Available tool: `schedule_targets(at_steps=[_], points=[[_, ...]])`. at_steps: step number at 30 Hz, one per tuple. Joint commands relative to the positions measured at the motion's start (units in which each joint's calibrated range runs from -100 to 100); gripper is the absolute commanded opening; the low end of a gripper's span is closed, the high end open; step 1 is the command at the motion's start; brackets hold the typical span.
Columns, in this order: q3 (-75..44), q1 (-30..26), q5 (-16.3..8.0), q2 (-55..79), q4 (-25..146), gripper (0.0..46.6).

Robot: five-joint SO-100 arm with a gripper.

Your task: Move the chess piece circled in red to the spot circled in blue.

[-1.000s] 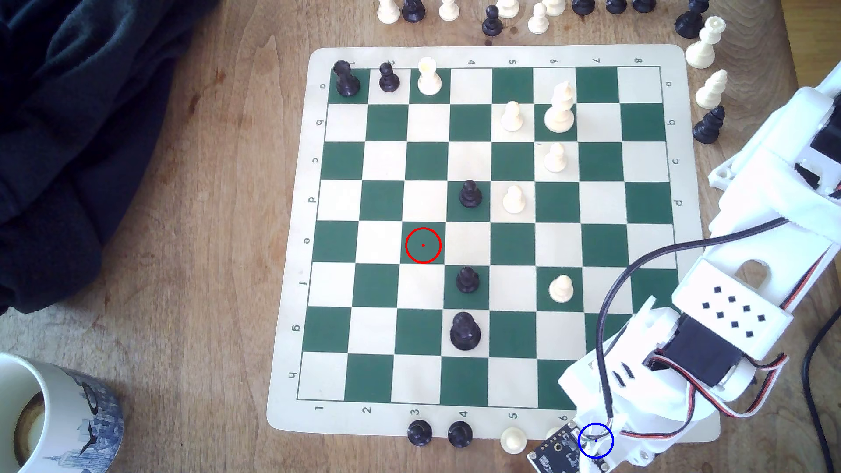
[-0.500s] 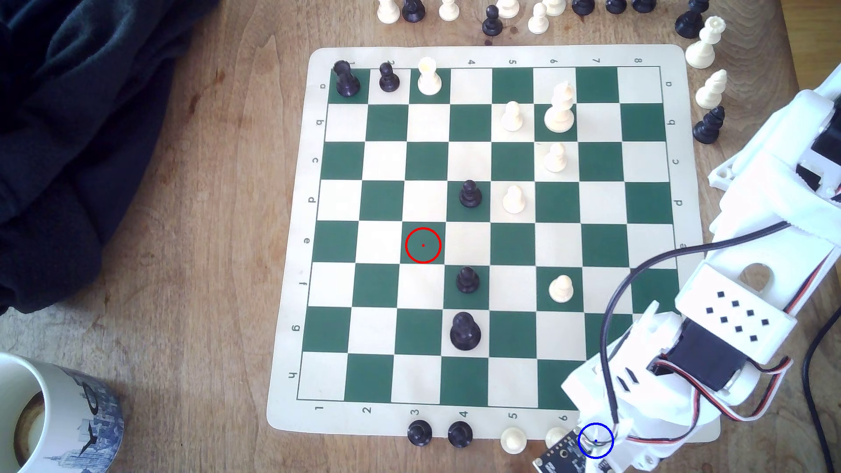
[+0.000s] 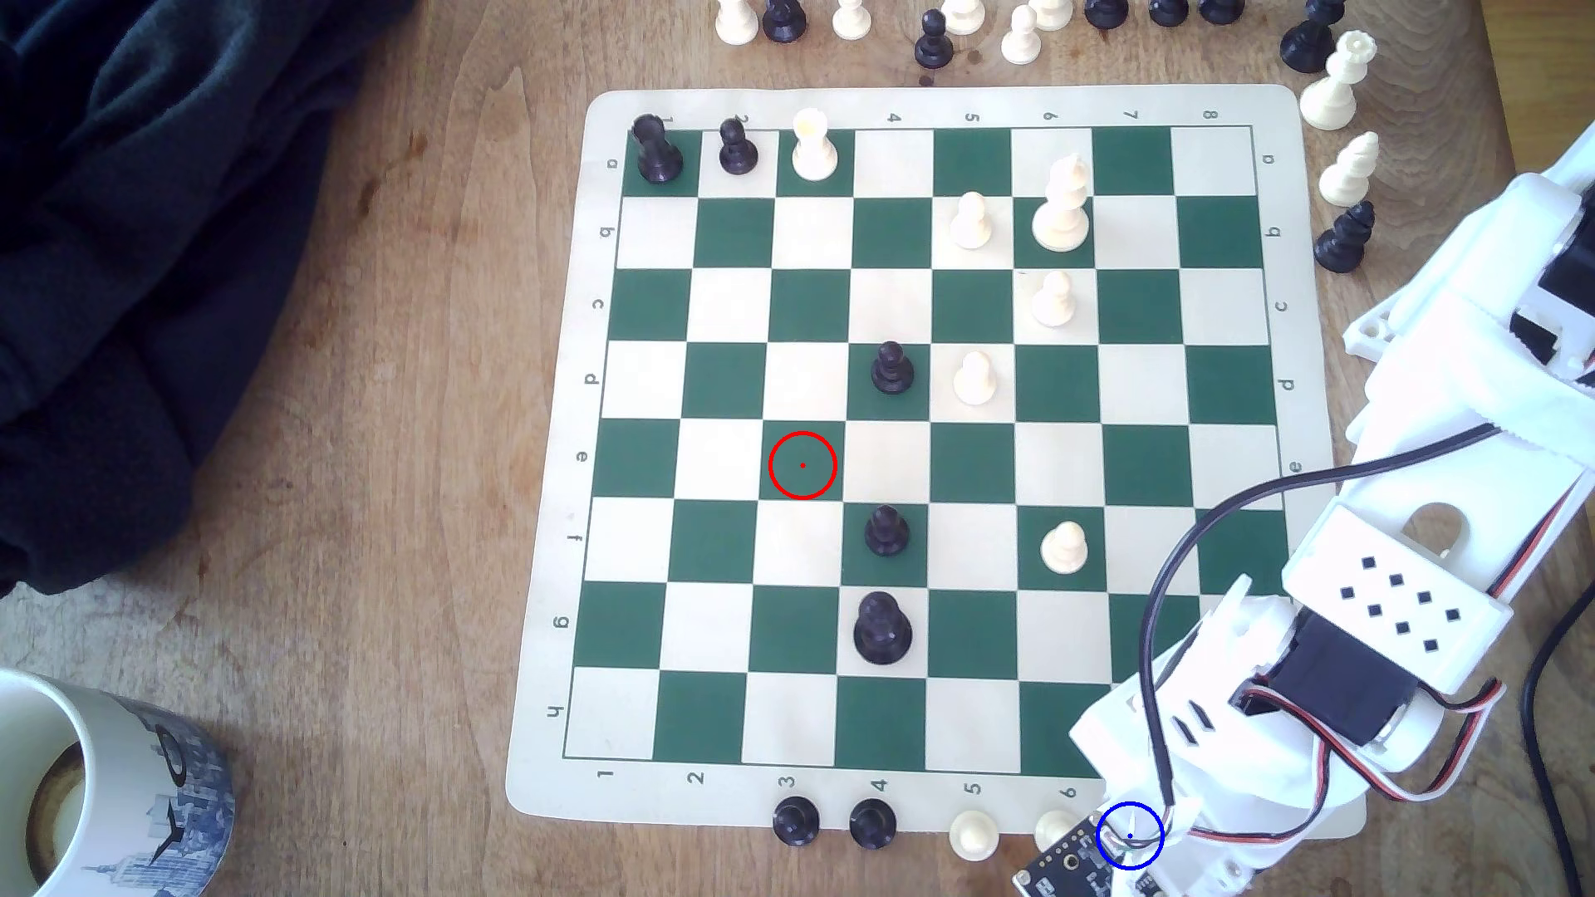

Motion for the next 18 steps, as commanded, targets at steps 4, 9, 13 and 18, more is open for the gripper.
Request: schedule_targets(at_steps=[4,9,13,18], points=[[-4.29,2.74,0.34,-9.69,6.7,23.7],[3.14,3.29,-1.22,-23.62,13.25,26.2],[11.21,11.19,-0.83,-33.55,15.3,7.6],[12.12,21.12,1.03,-41.53,6.12,2.1]])
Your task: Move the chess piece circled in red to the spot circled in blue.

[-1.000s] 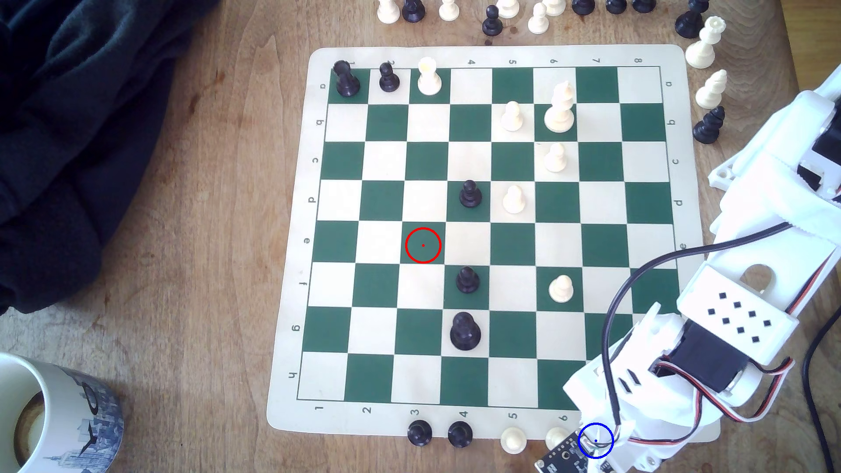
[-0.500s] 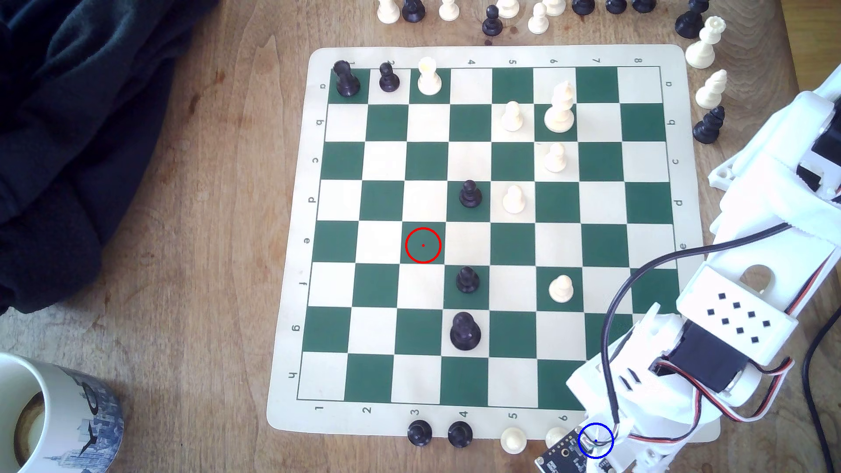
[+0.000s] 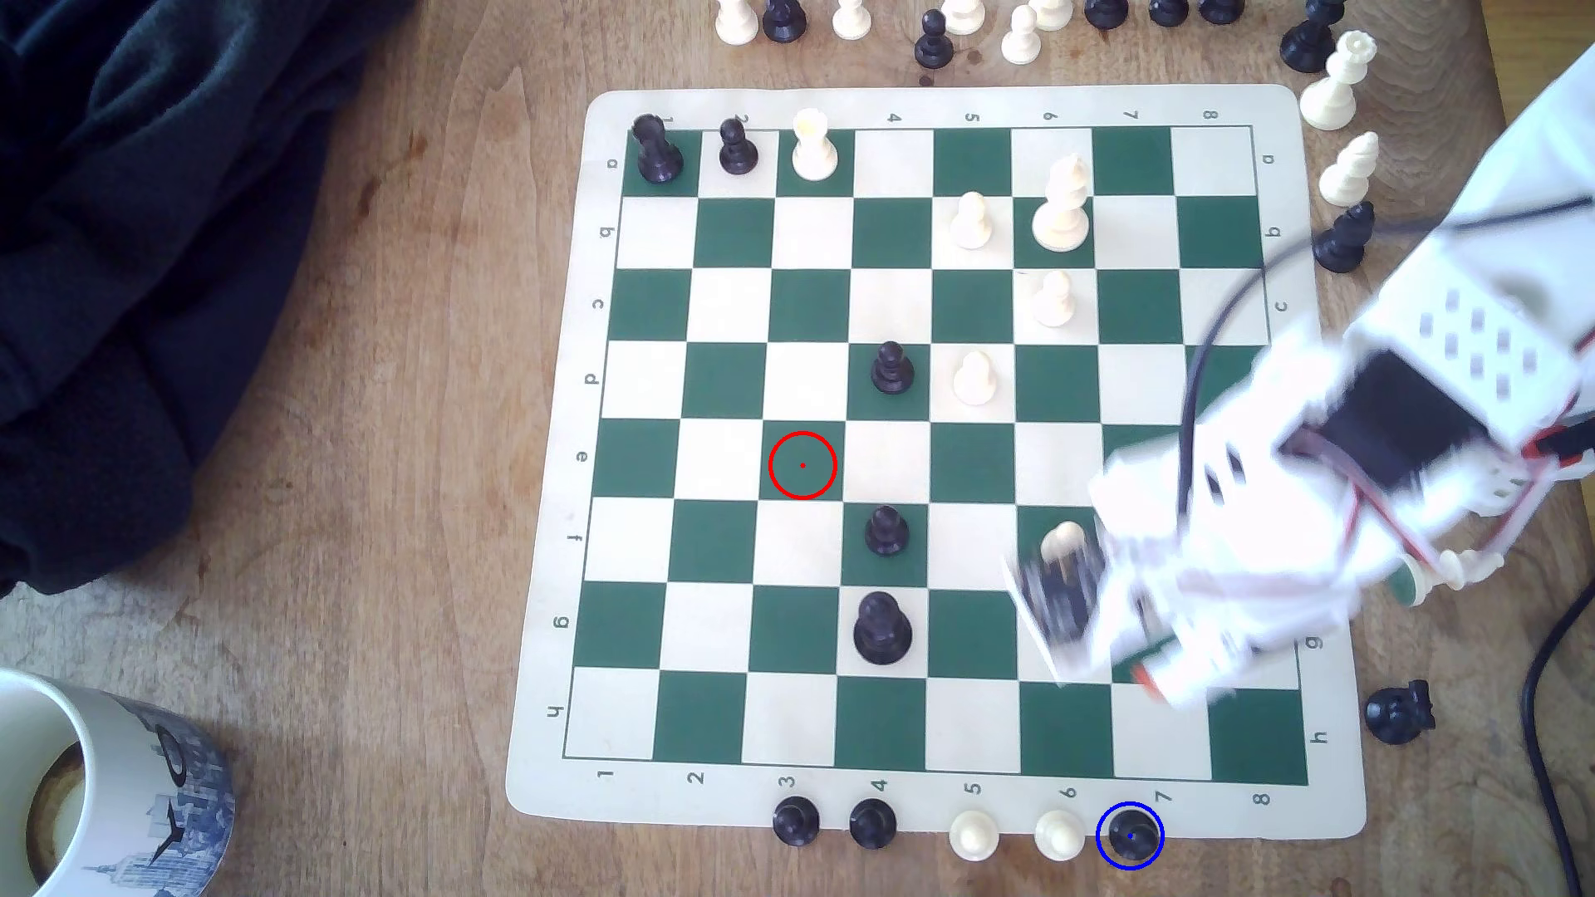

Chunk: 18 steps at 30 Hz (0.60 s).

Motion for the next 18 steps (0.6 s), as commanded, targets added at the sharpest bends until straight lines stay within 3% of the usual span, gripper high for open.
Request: schedule_targets(at_steps=[1,7,9,12,18], points=[[0.1,8.62,1.27,-9.03,-10.45,0.8],[18.5,22.93,2.05,-17.86,-43.46,0.2],[22.68,26.76,5.37,-21.68,-51.16,0.2],[28.84,29.73,6.84,-25.42,-66.97,0.2],[42.8,34.11,7.37,-34.58,-104.89,0.2]])
